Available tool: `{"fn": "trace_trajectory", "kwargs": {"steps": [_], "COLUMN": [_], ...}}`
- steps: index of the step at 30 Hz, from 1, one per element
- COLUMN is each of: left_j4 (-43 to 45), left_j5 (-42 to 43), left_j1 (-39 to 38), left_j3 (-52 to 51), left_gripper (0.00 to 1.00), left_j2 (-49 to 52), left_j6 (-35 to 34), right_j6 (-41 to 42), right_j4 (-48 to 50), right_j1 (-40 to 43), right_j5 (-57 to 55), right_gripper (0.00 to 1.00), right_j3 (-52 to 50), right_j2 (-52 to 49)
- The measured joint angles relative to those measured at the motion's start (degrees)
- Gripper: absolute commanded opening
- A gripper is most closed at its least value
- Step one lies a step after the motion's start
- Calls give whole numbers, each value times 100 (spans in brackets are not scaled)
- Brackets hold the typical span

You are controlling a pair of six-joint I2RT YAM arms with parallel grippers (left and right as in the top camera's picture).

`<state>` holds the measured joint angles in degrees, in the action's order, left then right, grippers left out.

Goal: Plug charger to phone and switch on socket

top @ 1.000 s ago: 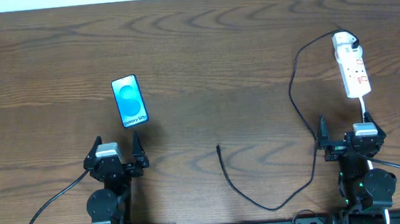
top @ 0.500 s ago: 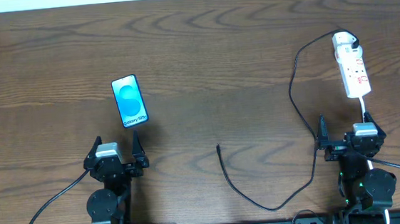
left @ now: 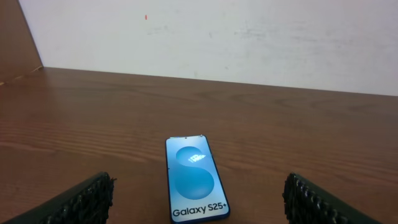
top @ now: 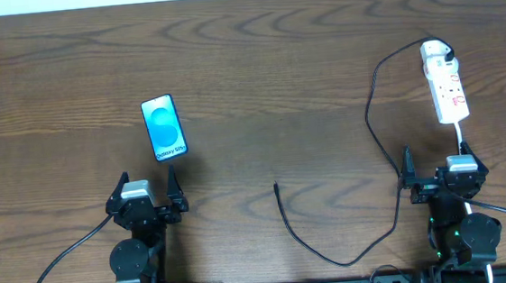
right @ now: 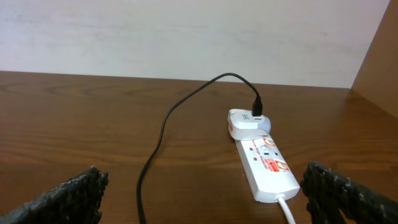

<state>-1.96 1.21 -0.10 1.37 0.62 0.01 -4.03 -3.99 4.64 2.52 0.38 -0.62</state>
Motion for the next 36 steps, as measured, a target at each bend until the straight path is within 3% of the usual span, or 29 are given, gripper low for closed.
{"fn": "trace_trajectory", "kwargs": {"steps": [11, 18, 33, 36], "left_j4": [-568, -1047, -4671, -5219], "left_j5": [-2, -4, -4, -2], "left_j1": [0, 0, 0, 0], "left_j3": [933, 2793, 7545, 8070], "left_gripper": [87, 87, 87, 88], "left_j2": [553, 2540, 6968, 7705], "left_j6": [2, 0, -671, -885], "right_j6": [-2, -2, -2, -2], "right_j4": [0, -2, -2, -2], "right_j1": [0, 0, 0, 0], "right_j5": [-2, -24, -61, -63], "right_gripper": [99, 99, 99, 99], "right_j3": [0, 0, 0, 0], "right_j2": [0, -2, -2, -4]}}
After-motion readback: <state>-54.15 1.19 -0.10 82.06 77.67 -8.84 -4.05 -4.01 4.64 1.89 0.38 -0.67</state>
